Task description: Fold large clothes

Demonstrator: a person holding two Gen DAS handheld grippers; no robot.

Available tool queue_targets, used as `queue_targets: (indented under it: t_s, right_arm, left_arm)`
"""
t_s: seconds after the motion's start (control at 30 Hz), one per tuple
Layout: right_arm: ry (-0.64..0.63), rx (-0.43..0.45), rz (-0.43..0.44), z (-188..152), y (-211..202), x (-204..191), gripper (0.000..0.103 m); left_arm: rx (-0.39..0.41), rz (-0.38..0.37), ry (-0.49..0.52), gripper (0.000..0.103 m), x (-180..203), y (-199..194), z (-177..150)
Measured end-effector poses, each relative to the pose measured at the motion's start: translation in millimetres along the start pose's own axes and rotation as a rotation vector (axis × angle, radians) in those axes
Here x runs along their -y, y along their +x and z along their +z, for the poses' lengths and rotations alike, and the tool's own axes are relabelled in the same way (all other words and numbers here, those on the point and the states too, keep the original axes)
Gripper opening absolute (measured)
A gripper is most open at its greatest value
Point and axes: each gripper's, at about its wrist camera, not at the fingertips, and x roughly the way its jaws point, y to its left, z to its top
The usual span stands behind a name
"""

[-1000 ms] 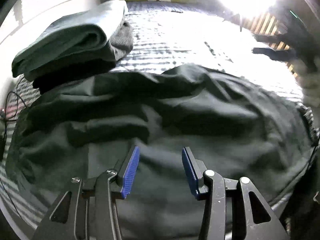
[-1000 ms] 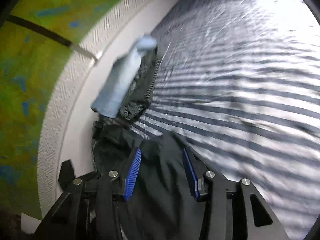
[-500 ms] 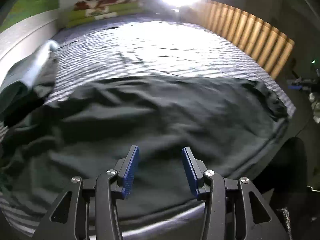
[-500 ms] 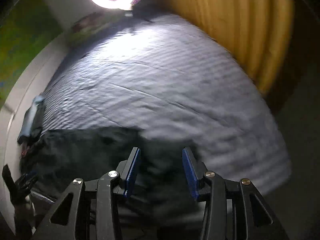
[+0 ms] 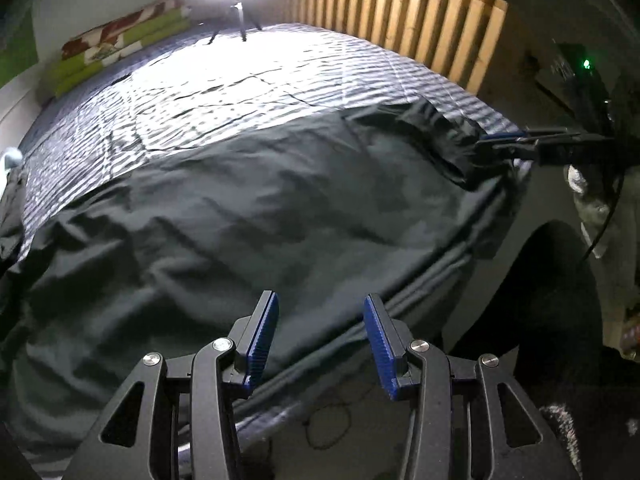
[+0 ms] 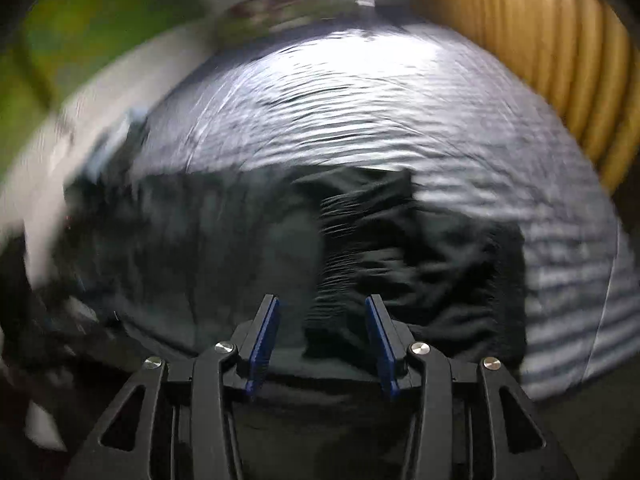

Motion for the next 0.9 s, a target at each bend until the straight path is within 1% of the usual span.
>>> queue_targets:
  t_s: [0.03,0.07,0.17,0.2,0.3,0.33,0.37,0.43,0.5,0.53,0.57,0.6,0.67,0.7,0.73,0.77,0.8,0.83,0.87,0.9]
  right_arm:
    - [-0.064,-0.018,-0.026,-0.8,5.1,-12.8,0.042]
    - [-0.108,-0.029,-0.070,-1.8,10.6,-20.6,0.042]
    - [-0.164,-0.063,-0.208,3.5,30.2,-26.5,0.042]
    - [-0.169,-0.073,-0.236,3.0,35.4,-22.9,0.042]
    - [-0.150,-0.127,-0.262,0.3,50.7,-7.1,0.042]
    - [-0.128,-0.131,-0.242,-1.0,50.7,1.0,0.038]
    - [-0.072,-0.125,-0.186,-0.7,46.9,12.2,0.024]
    - [0.136,-0.095,-0.048,1.4,28.2,54.2,0.014]
    - [0.413,-0.032,0.099,-1.8,6.8,111.4,0.013]
    - [0.537,0.000,0.135,-7.8,-3.2,140.7,0.014]
    - [0.608,0.027,0.129,-13.3,-12.2,160.7,0.016]
    - [0.627,0.043,0.104,-16.2,-19.4,170.3,0.017]
    - [0.594,0.050,0.053,-18.3,-29.7,174.8,0.018]
    - [0.544,0.059,0.036,-17.9,-34.4,166.5,0.019]
    - [0.497,0.057,0.026,-16.6,-35.5,155.8,0.028]
    - [0.443,0.060,0.015,-14.5,-35.8,140.9,0.034]
    - [0.379,0.069,0.017,-10.7,-35.2,123.7,0.038]
    - [0.321,0.072,0.015,-8.5,-32.7,110.8,0.045]
    - [0.209,0.066,-0.014,-3.2,-27.6,84.6,0.049]
    - [0.133,0.051,-0.042,1.0,-21.5,66.6,0.050]
  left_arm:
    - [-0.006,0.003,0.004,0.048,1.9,2.2,-0.5]
    - [-0.011,0.007,0.003,0.048,2.8,4.4,-1.3]
    - [-0.035,0.007,-0.016,0.048,-2.1,15.4,-2.9]
    - [-0.049,-0.001,-0.029,0.048,-4.7,21.0,-3.5]
    - [-0.083,-0.008,-0.054,0.048,-11.5,34.2,-7.4]
    - [-0.088,-0.007,-0.056,0.048,-13.0,36.6,-8.5]
    - [-0.088,-0.008,-0.058,0.048,-14.7,37.7,-10.2]
    - [-0.085,-0.010,-0.059,0.048,-16.2,36.7,-11.2]
    - [-0.073,-0.004,-0.051,0.047,-16.9,31.5,-10.5]
    - [-0.066,-0.006,-0.043,0.047,-16.0,28.9,-9.5]
    - [-0.058,-0.009,-0.033,0.047,-14.6,26.8,-7.5]
    - [-0.053,-0.010,-0.026,0.048,-12.6,25.3,-5.2]
    - [-0.041,-0.021,-0.002,0.047,-6.1,23.8,2.3]
    - [-0.039,-0.027,0.009,0.047,-3.0,25.0,5.3]
    - [-0.035,-0.035,0.024,0.047,1.6,27.6,9.4]
    - [-0.035,-0.037,0.036,0.048,5.9,30.9,12.9]
    - [-0.036,-0.038,0.045,0.048,9.3,33.1,14.8]
    - [-0.037,-0.042,0.052,0.048,12.0,35.7,17.5]
    - [-0.039,-0.050,0.060,0.048,15.6,39.3,20.1]
    - [-0.039,-0.050,0.061,0.047,17.7,40.9,21.3]
